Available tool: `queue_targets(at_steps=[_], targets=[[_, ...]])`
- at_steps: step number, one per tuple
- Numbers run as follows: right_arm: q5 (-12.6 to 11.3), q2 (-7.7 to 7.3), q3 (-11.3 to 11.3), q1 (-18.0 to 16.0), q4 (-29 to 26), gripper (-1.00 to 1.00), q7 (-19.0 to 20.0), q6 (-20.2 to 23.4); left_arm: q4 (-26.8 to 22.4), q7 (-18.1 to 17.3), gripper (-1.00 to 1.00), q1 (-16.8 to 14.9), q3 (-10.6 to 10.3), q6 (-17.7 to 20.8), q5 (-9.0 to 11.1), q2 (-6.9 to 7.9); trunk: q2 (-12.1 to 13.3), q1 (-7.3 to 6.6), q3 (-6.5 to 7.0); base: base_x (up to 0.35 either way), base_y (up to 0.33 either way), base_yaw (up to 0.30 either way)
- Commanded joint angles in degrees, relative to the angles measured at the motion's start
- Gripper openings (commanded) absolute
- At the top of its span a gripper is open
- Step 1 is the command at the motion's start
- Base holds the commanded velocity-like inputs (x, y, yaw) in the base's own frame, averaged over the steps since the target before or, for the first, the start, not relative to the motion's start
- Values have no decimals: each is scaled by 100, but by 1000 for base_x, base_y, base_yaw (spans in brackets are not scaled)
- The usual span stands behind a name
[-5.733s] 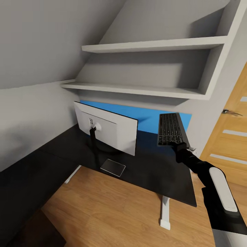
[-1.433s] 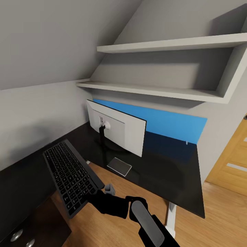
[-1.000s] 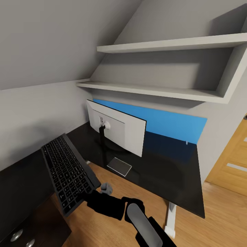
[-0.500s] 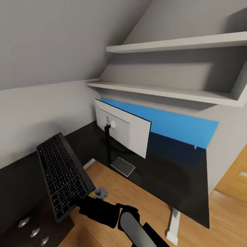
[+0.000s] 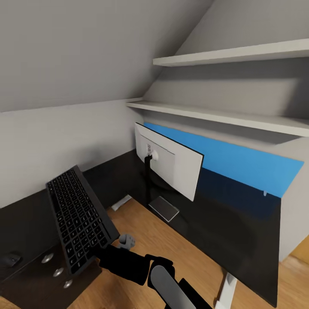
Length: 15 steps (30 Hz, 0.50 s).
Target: In the bedroom, organize the workspace by keeping the computer under the desk, ensuring the monitor is on the desk, placing the keyboard on the desk next to the monitor, placing the mouse on the desk next to the keyboard, moving the folder from the swivel chair onto the desk next to the mouse, stacking the notebook on top of the folder with the pen on top of the notebook, and positioning the swivel chair next to the desk.
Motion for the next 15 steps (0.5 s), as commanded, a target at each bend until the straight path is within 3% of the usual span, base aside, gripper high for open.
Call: queue_targets(at_steps=[1,5,8,9,15], targets=[[-48,2,-10,-4,-12,-100,-5,13,39,26,100,-5,-42,-108,46,14,-12,3,-13,0,-5,284],[-54,12,-57,-3,-17,-100,4,-2,83,27,100,-5,-42,-221,44,21,-12,3,-22,0,-2,245],[-61,-19,-99,-3,62,-100,27,-350,99,28,100,-5,-43,-261,43,24,-12,3,-26,0,-1,87],[-165,-86,-162,-3,220,-100,52,-710,103,28,100,-5,-43,-272,42,23,-12,3,-26,0,0,14],[-419,-120,-196,-3,275,-100,55,-854,104,28,100,-5,-40,-275,42,17,-12,3,-26,0,0,5]])
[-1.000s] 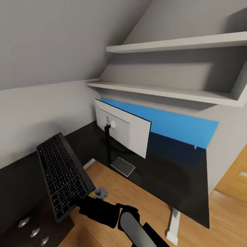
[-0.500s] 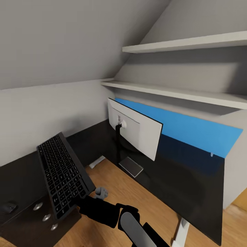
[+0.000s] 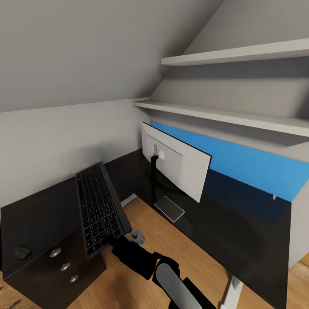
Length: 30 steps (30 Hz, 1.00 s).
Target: In the bedroom, organize the workspace by keeping the computer under the desk, ensuring the monitor is on the desk, placing the keyboard on the desk next to the monitor, placing the mouse on the desk next to the keyboard, moving the folder from the swivel chair onto the desk next to the mouse, stacking the notebook on top of the folder with the pen on top of the notebook, and positioning the swivel chair next to the desk.
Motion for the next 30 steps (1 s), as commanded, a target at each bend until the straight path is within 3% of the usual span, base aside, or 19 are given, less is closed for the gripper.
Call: queue_targets(at_steps=[1,10,30], targets=[[-47,0,5,-5,-5,-100,-8,3,2,24,100,-4,-39,-18,40,2,-12,3,-12,0,0,0],[-45,6,27,-5,2,-100,-23,-41,2,24,100,-4,-38,-18,40,-5,-12,3,-12,0,0,60],[-63,1,29,-5,20,-100,12,-38,2,24,100,-4,-43,-18,40,-16,-12,3,-12,0,0,268]])
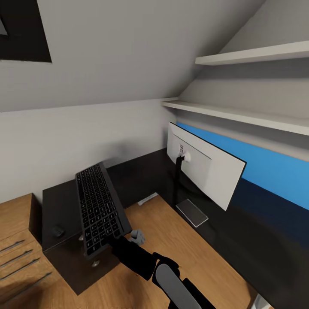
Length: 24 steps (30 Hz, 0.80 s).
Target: In the bedroom, organize the workspace by keeping the computer under the desk, ensuring the monitor is on the desk, placing the keyboard on the desk next to the monitor, placing the mouse on the desk next to the keyboard, moving the folder from the swivel chair onto the desk next to the mouse, stacking the notebook on top of the folder with the pen on top of the notebook, and positioning the swivel chair next to the desk.
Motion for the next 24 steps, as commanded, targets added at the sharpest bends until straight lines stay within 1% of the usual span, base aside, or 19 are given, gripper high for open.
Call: queue_targets(at_steps=[1,8,19,24], targets=[[-53,3,2,-5,-2,-100,2,13,3,24,100,-5,-41,-18,40,2,-12,3,-12,0,0,281],[-59,21,5,-5,178,-100,10,18,3,26,100,-5,-41,-18,40,2,-12,3,-12,0,0,281],[-60,27,6,-5,309,-100,13,46,3,26,100,-5,-41,-18,31,2,-12,3,-12,0,0,279],[-36,6,105,-5,326,-100,172,12,3,24,100,-5,-41,-18,31,2,-12,3,-12,0,0,64]])
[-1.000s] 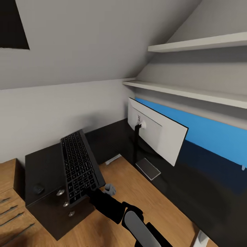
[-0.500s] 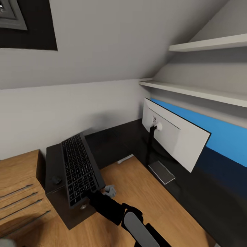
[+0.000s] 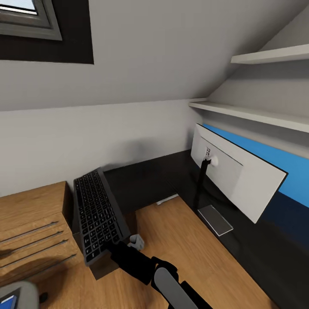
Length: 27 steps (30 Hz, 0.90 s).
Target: In the bedroom, organize the workspace by keeping the computer under the desk, ensuring the monitor is on the desk, placing the keyboard on the desk next to the monitor, placing the mouse on the desk next to the keyboard, moving the folder from the swivel chair onto the desk next to the mouse, stacking the notebook on top of the folder with the pen on top of the notebook, and positioning the swivel chair next to the desk.
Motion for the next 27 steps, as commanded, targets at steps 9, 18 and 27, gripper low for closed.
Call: queue_targets(at_steps=[9,18,27], targets=[[-88,-17,23,1,87,-100,51,17,2,28,100,-4,-41,-18,40,3,-12,3,-12,0,0,3],[-83,-17,22,4,95,-100,54,16,2,25,100,-4,-41,-18,40,0,-12,3,-12,0,0,0],[-77,-52,38,4,95,-100,57,8,2,27,100,-4,-41,-18,40,-6,-12,3,-12,0,0,0]])
